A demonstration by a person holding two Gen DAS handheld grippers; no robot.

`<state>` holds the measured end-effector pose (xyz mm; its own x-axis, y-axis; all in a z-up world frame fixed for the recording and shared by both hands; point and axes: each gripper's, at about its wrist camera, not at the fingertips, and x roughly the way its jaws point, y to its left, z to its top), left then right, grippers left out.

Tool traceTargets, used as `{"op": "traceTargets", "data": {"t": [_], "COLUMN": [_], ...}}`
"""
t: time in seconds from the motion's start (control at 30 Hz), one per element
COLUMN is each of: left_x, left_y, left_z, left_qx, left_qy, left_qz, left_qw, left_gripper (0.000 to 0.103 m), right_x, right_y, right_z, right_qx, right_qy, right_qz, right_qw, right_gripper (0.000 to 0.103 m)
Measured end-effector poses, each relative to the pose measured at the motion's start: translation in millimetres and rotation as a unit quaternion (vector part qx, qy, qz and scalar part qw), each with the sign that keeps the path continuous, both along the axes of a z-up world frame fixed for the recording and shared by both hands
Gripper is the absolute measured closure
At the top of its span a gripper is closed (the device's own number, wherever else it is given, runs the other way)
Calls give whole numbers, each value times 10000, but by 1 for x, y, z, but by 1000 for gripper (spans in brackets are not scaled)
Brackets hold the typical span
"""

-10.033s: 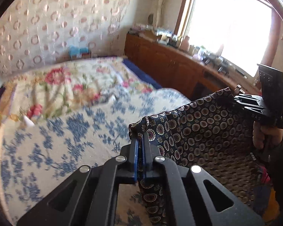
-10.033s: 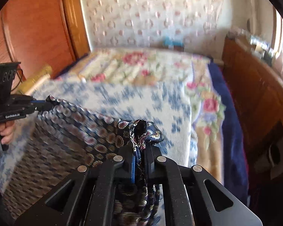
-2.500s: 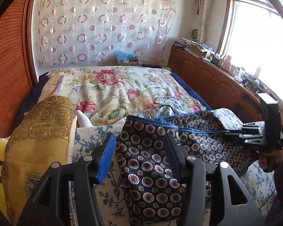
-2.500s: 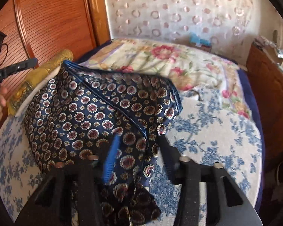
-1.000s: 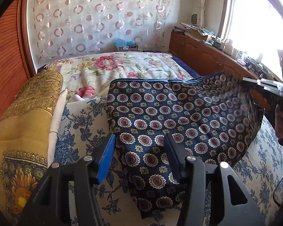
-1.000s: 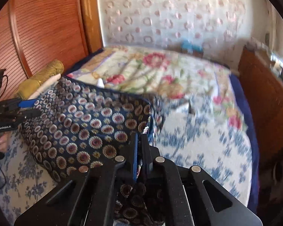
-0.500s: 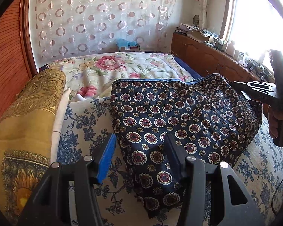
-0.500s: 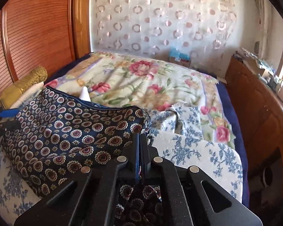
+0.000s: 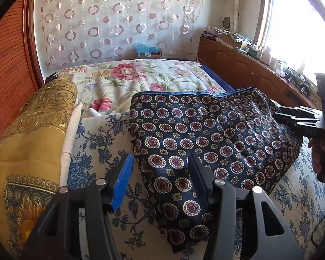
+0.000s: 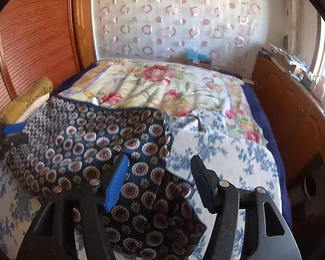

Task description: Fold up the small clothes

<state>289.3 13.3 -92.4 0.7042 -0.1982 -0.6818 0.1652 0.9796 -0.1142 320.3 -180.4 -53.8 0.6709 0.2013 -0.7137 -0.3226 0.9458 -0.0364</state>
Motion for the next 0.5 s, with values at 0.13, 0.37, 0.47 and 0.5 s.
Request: {"op": "traceTargets", "data": {"t": [0.13, 0.37, 0.47, 0.5], "left_x": [13, 45, 55, 58], "left_y": [9, 13, 9, 9], "left_z": [3, -9, -15, -16], "left_qx": [-132, -175, -161, -203], "left_qy": [235, 765, 895, 931], "left_qz": [86, 170, 153, 144], "left_qw": [9996, 9968, 9957, 9953], "left_gripper": [52, 52, 52, 52], "right_x": [17, 29, 30, 30], "right_y": [-3, 5, 5, 6], "right_z": [-12, -28, -28, -28], "right_qx": [264, 410, 416, 426], "right_qy": [318, 657, 632, 630], "right_qz": [-48, 222, 278, 287], "right_qw": [9991, 9968, 9967, 9967], "right_gripper": [41, 40, 40, 40]}}
